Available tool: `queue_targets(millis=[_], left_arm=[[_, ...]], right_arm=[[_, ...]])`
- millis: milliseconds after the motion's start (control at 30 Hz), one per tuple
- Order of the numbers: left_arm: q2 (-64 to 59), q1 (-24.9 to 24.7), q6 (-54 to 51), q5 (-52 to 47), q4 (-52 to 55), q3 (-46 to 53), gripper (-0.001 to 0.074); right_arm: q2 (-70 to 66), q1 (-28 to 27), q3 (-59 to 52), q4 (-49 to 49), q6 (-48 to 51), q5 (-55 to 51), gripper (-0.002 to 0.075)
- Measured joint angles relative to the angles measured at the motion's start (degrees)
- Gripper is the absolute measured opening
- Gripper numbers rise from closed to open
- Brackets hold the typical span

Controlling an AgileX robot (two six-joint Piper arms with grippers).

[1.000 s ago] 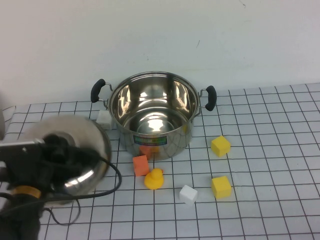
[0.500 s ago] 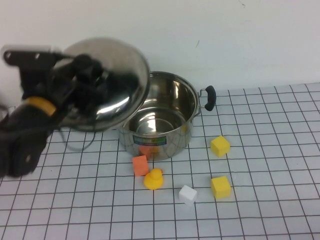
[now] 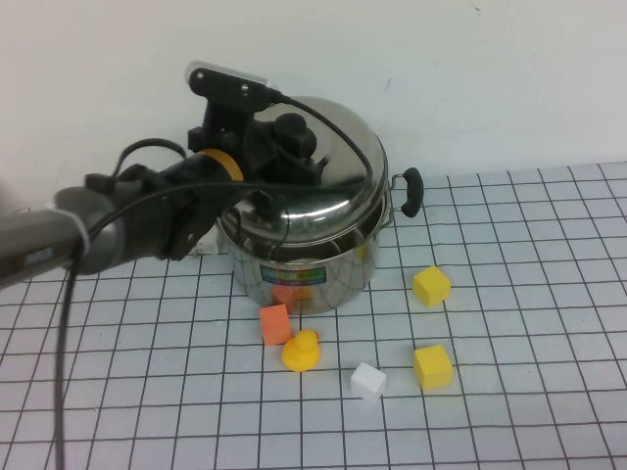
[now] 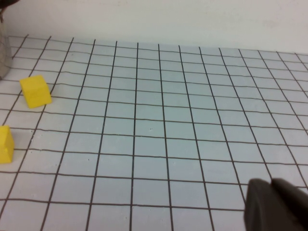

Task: Cover the pot
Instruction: Place the pot lid on the pot

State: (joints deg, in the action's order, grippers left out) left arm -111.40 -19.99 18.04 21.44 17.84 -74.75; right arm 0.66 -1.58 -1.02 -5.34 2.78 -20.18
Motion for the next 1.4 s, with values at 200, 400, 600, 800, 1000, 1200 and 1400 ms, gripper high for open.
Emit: queue_targets(millis=[200,400,600,800,1000,1200,1400], left_arm=[[-5.27,-0.09,0.68,-0.37,0.54,-4.96,0.0328],[-8.25,-0.09,1.04,-0.49,1.14,-5.83,0.0328],[-8.73,-0.09,1.18,-0.59,1.36,-5.83,0.0328],[-9.51,-0.09,1.20,1.52,1.39,-5.87,0.0328],[-10.36,-0.09,1.42,2.31,0.93,-6.09,0.0328],[-10.44,-0.09,1.42,1.84,0.82,-6.13,0.0328],[-10.44,-0.09,1.42,0.87,0.82,-6.37,0.0328]], right_arm=[[0.00,0.00,0.00,0.00,0.00,0.00,0.0009],[0.00,0.00,0.00,0.00,0.00,0.00,0.0009],[0.00,0.00,0.00,0.00,0.00,0.00,0.0009],[0.00,0.00,0.00,0.00,0.00,0.00,0.0009],[0.00,0.00,0.00,0.00,0.00,0.00,0.0009],[0.00,0.00,0.00,0.00,0.00,0.00,0.0009],[0.00,0.00,0.00,0.00,0.00,0.00,0.0009]])
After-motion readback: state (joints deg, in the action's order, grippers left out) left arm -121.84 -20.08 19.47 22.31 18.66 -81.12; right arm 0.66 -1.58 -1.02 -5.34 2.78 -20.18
